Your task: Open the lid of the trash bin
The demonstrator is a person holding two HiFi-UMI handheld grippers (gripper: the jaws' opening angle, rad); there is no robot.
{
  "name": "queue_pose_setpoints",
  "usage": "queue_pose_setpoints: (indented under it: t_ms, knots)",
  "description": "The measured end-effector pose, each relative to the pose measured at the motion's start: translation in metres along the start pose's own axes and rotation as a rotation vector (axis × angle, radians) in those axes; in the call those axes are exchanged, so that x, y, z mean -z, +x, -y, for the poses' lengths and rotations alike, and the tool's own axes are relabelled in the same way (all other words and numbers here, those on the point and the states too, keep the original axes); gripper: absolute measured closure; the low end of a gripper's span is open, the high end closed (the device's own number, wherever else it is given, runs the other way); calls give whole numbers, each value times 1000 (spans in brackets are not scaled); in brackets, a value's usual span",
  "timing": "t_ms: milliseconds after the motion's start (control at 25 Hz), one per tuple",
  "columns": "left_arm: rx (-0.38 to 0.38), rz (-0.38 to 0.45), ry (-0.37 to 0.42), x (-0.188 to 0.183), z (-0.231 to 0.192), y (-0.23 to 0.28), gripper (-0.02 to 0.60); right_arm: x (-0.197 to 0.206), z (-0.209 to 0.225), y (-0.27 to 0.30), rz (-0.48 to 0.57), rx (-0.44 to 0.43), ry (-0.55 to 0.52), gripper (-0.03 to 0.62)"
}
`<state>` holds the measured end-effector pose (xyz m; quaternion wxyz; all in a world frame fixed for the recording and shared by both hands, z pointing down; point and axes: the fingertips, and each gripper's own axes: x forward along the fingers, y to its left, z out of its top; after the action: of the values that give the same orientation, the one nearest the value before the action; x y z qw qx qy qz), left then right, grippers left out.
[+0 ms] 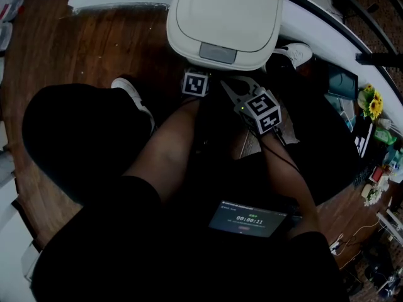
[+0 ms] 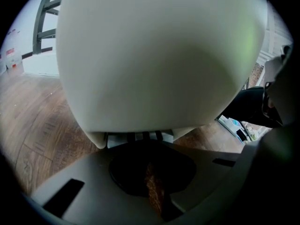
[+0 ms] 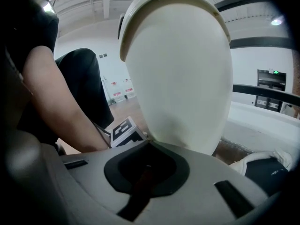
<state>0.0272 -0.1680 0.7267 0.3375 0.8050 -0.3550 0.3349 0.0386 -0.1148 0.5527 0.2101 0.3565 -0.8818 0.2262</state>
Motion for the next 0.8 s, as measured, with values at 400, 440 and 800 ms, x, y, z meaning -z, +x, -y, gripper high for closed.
queue_pose_setpoints:
  t_ms: [400, 440, 800]
  knots:
    - [88, 105, -37, -18, 14, -23, 557, 3, -3, -17, 25, 56, 48, 574]
    - [100, 114, -31, -18, 18, -27, 557, 4, -3, -19, 31, 66, 63, 574]
    - [127, 108, 42, 14, 26, -67, 557, 19, -9, -31, 37, 178, 124, 574]
